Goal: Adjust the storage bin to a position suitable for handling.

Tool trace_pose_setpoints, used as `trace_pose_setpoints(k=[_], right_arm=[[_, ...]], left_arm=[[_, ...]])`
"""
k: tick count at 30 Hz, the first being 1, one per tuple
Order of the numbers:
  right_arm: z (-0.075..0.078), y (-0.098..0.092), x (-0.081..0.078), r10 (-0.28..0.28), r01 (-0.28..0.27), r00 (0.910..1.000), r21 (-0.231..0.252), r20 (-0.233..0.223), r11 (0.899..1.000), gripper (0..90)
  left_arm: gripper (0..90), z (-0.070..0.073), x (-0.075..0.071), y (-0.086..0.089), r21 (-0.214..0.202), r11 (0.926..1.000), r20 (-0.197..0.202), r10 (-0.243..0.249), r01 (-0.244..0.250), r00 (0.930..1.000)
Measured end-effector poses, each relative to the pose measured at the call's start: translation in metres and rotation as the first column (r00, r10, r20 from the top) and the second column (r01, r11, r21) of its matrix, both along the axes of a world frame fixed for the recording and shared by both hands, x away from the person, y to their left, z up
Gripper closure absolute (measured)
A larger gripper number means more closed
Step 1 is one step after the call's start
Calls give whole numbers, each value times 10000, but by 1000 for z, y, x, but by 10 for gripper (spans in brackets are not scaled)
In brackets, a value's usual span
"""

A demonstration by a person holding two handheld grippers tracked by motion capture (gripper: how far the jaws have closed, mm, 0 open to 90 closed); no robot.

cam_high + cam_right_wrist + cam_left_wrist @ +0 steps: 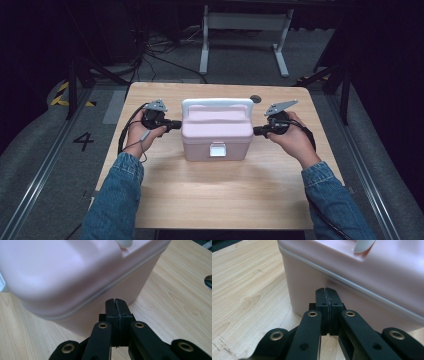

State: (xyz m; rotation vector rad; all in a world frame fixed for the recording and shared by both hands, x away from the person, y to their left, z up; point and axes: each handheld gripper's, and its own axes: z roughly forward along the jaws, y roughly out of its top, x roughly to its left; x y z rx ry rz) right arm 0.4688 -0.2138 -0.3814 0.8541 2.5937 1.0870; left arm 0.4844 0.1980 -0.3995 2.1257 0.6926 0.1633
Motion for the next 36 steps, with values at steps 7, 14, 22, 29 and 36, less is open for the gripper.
trace_pose_setpoints(k=[7, 14, 22, 29, 36], right_arm=[[-1, -1, -5, -24, 24, 10000, -104, -16, 9999, 900], [-1, -11, -19, -63, 63, 10000, -87, -2, 9999, 900], [0, -33, -43, -306, 306, 9995, -227, 13, 9993, 900], [1, -49, -68, -304, 305, 9995, -349, 37, 9989, 900], [-1, -65, -92, -409, 409, 9990, -15, -168, 9992, 900]], left_arm=[[900, 3, -7, -4, 134, 9997, -196, -194, 197, 9996], [900, 1, -20, -15, 21, 9992, -127, -404, 405, 9991], [900, 3, -46, -37, 251, 9928, -68, -1172, 1173, 9931], [900, 3, -70, -52, 547, 9822, 7, -1801, 1798, 9837], [900, 2, -89, -61, 293, 9690, -242, -2448, 2454, 9693]])
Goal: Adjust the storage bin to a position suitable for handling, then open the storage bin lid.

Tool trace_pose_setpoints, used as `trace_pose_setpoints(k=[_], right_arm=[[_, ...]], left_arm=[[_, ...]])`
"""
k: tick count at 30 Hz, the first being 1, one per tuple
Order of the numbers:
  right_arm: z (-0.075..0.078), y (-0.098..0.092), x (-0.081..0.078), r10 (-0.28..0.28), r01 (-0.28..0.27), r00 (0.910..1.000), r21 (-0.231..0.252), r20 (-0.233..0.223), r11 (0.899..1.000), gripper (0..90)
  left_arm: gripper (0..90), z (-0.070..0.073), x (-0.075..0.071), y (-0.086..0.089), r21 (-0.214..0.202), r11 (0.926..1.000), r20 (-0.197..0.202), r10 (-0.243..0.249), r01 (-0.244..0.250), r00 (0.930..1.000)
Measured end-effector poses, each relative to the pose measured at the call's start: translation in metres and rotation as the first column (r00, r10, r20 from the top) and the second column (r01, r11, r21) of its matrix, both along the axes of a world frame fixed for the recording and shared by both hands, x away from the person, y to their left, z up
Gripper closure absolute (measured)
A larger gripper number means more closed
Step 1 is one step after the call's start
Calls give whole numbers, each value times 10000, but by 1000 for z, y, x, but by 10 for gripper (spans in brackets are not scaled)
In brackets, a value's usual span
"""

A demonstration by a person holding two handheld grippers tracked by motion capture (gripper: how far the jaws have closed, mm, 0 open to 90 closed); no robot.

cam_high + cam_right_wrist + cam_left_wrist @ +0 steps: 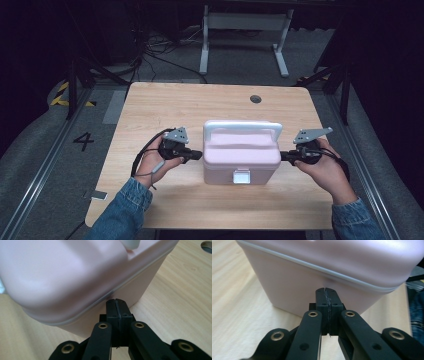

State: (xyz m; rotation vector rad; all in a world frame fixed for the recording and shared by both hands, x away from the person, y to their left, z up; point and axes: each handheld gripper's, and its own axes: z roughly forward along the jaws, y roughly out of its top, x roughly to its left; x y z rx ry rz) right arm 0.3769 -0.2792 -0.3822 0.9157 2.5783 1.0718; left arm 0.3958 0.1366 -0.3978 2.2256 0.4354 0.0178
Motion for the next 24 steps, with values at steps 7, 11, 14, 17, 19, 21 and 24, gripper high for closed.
trace_pose_setpoints(k=[7, 11, 14, 17, 19, 21, 24], right_arm=[[-5, -6, -8, 5, -2, 10000, 426, -77, 9991, 878], [-5, -12, -11, -178, 180, 9998, 476, -51, 9987, 832], [-2, -17, -13, -387, 389, 9992, 417, -44, 9984, 780], [0, -22, -16, -613, 612, 9981, 297, 25, 9977, 717], [2, -25, -19, -719, 719, 9974, 246, 13, 9971, 700], [3, -27, -20, -793, 792, 9969, 235, 13, 9966, 694], [6, -33, -25, -1006, 1006, 9949, 254, 10, 9946, 686]], left_arm=[[859, 1, -1, 0, 103, 9998, -121, 179, -177, 9998], [812, 3, -1, 6, 17, 9980, -245, 630, -629, 9977], [760, 7, -1, 12, -229, 9951, -291, 955, -962, 9950], [704, 15, -2, 17, -442, 9910, -144, 1260, -1266, 9919], [668, 23, -4, 18, -539, 9882, -10, 1437, -1435, 9896], [653, 27, -4, 19, -644, 9862, 36, 1528, -1523, 9882], [610, 37, -7, 18, -743, 9851, 153, 1569, -1553, 9875]])
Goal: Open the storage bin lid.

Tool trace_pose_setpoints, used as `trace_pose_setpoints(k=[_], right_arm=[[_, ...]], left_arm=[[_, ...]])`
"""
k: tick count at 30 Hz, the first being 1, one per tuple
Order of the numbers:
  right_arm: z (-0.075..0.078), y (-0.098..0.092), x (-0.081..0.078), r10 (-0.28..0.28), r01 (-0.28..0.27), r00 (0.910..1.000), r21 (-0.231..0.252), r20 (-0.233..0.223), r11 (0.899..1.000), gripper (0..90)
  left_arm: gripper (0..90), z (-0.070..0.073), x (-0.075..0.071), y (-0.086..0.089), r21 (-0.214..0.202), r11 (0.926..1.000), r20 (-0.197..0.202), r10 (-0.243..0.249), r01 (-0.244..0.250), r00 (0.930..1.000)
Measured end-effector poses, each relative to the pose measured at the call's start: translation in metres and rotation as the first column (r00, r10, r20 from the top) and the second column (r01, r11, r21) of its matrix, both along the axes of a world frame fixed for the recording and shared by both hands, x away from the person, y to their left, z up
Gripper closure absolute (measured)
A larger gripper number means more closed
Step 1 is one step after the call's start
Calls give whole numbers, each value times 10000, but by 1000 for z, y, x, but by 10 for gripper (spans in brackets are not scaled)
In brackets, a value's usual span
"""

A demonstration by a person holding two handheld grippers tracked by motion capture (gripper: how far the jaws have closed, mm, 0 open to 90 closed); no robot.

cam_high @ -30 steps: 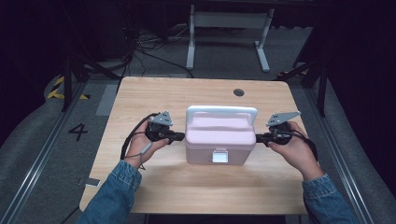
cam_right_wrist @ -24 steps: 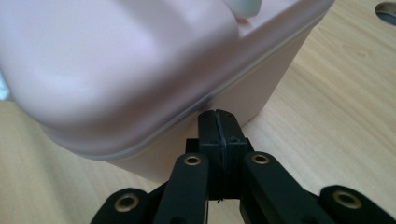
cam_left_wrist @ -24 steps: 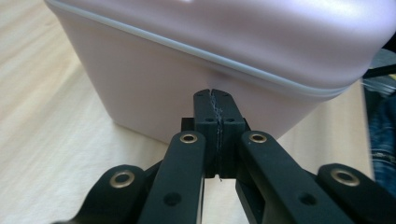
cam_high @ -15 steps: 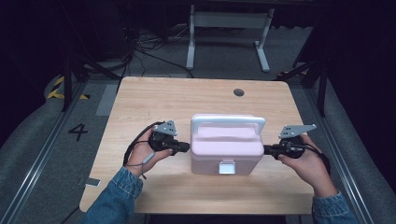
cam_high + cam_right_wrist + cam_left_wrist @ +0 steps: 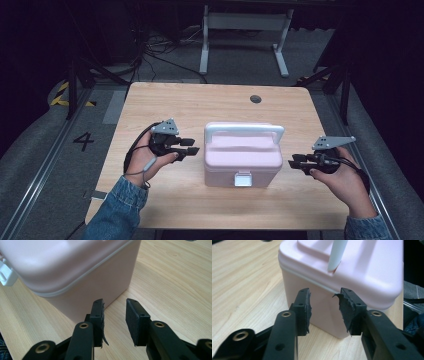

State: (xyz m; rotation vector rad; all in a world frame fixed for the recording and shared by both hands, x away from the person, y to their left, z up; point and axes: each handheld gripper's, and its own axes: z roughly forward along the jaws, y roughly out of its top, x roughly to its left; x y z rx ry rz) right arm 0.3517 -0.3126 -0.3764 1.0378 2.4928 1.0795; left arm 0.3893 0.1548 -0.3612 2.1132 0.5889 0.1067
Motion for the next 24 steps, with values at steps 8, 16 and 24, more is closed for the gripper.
trace_pose_setpoints(k=[8, 16, 24], right_arm=[[-1, -15, -5, -486, 486, 9986, -22, -207, 9988, 684], [0, -17, -7, -621, 622, 9979, 25, -158, 9981, 676], [-3, -19, -6, -587, 587, 9981, 8, -185, 9983, 673]], left_arm=[[527, 29, -4, -7, -363, 9993, 633, 134, -111, 9979], [448, 39, -1, -23, -603, 9979, 957, 279, -222, 9950], [454, 36, 10, -40, -704, 9975, 1185, 189, -106, 9928]])
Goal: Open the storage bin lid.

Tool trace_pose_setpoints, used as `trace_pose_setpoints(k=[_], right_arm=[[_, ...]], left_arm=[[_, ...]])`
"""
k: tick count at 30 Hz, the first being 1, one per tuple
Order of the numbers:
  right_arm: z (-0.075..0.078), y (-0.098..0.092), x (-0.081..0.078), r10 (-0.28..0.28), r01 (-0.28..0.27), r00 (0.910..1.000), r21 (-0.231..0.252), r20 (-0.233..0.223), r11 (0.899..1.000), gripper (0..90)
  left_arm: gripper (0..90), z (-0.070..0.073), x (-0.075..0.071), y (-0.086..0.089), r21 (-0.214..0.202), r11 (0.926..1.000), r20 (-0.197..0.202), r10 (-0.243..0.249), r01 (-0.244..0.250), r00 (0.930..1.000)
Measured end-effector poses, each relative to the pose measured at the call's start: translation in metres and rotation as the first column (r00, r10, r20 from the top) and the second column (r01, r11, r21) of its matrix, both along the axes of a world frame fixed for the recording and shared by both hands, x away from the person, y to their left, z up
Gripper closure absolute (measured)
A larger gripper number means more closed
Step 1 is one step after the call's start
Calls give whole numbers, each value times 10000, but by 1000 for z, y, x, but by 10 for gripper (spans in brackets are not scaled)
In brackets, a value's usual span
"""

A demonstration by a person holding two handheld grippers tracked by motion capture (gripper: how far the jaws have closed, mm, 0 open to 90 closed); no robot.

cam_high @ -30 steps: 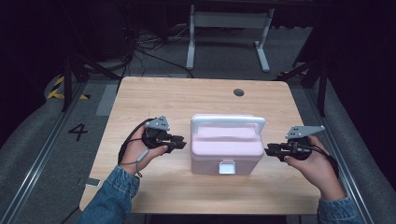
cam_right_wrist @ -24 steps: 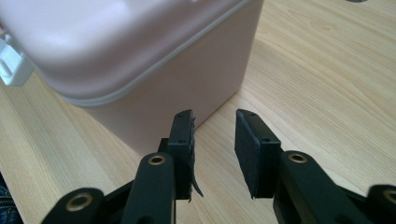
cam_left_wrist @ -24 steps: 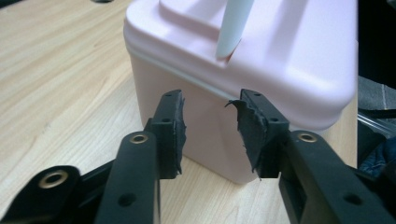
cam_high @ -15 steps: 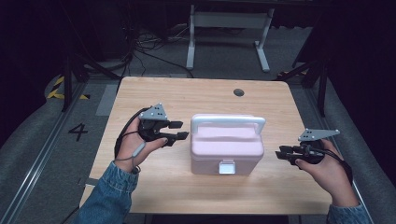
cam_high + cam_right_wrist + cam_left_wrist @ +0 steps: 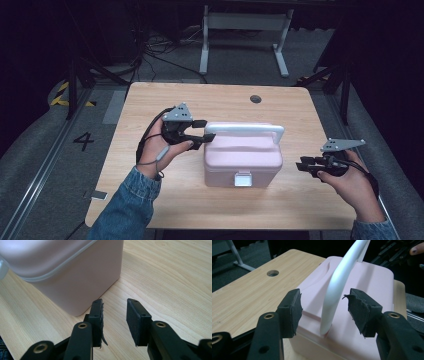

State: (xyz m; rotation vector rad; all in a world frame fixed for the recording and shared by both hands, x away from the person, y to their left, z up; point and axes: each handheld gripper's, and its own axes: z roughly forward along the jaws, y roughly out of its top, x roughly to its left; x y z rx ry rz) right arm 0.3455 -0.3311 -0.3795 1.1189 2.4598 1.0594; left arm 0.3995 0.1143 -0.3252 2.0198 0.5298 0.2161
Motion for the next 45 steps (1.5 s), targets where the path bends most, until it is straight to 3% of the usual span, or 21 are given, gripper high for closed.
trace_pose_setpoints(k=[7, 11, 16, 24, 30, 37, 45], right_arm=[[1, -1, 0, -10, 10, 10000, 46, 3, 10000, 671], [1, -1, -1, 17, -17, 10000, 56, 33, 10000, 670], [5, 1, -2, 151, -152, 9999, 188, 85, 9997, 668], [10, 4, -5, 193, -196, 9996, 145, 213, 9997, 655], [18, 10, -10, 374, -384, 9983, 235, 439, 9990, 634], [27, 12, -16, 368, -388, 9965, 252, 755, 9989, 623], [39, 18, -20, 456, -475, 9933, 159, 1063, 9987, 614]], left_arm=[[534, -5, 5, -15, 146, 9999, 284, 27, -31, 9996], [679, -4, 4, -19, 79, 10000, 526, -49, 45, 9986], [717, 0, 5, -20, 551, 9985, 916, -74, 24, 9958], [732, 10, 7, -20, 308, 9994, 523, -189, 173, 9985], [731, 19, 14, -19, 212, 9997, 467, -113, 103, 9988], [729, 23, 24, -18, -146, 9999, -67, 28, -29, 10000], [724, 28, 35, -17, -319, 9994, -380, 138, -150, 9992]])
